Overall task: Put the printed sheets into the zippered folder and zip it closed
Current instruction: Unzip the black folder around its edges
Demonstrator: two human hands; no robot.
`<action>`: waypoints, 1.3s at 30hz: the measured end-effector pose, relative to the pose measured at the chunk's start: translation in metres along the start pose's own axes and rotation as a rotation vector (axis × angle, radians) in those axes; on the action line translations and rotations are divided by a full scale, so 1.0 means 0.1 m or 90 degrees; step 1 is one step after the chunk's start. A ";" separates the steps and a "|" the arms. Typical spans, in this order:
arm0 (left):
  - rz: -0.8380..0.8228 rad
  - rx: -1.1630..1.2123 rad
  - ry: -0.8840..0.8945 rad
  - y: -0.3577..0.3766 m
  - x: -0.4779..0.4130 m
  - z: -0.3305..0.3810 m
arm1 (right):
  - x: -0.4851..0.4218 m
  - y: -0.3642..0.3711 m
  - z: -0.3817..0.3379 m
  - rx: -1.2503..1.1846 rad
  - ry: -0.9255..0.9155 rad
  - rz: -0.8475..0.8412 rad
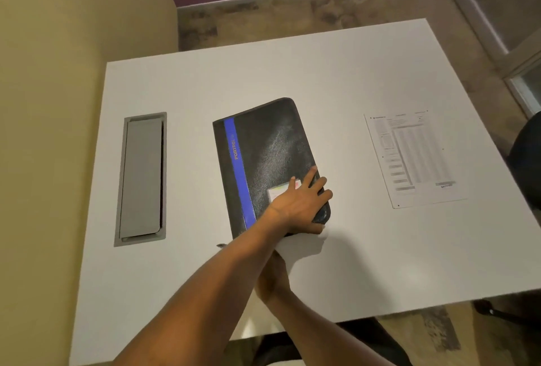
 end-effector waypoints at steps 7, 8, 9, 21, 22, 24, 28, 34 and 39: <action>0.062 -0.001 0.007 -0.27 0.32 -0.04 | -0.06 -0.63 0.16 0.276 -0.197 0.076; 0.073 0.009 0.007 -0.33 0.39 -0.05 | -0.10 -0.75 0.21 0.241 -0.188 0.130; 0.088 0.018 0.004 -0.39 0.47 -0.07 | -0.13 -0.88 0.24 0.182 -0.172 0.170; 0.383 0.304 -0.294 -0.78 1.31 0.04 | -0.53 -1.29 0.47 0.474 -0.152 -0.046; 0.406 0.325 -0.316 -0.79 1.38 0.02 | -0.53 -1.27 0.51 0.499 -0.139 -0.072; 0.451 0.357 -0.351 -0.80 1.52 -0.02 | -0.54 -1.27 0.54 0.543 -0.116 -0.106; 0.467 0.347 -0.426 -0.84 1.81 -0.15 | -0.55 -1.27 0.59 0.594 -0.112 -0.133; 0.475 0.296 -0.510 -0.85 2.19 -0.39 | -0.60 -1.26 0.62 0.607 -0.109 -0.161; 0.508 0.295 -0.628 -0.75 2.52 -0.72 | -0.62 -1.27 0.57 0.629 -0.110 -0.158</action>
Point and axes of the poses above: each hand's wrist, its own x-axis away from the middle knuckle, its own y-axis out of the palm, z = x × y, the point moved 4 cm from there along -x, towards the middle knuckle, and after that the axes turned 6 degrees about -y, right-handed, at the moved point
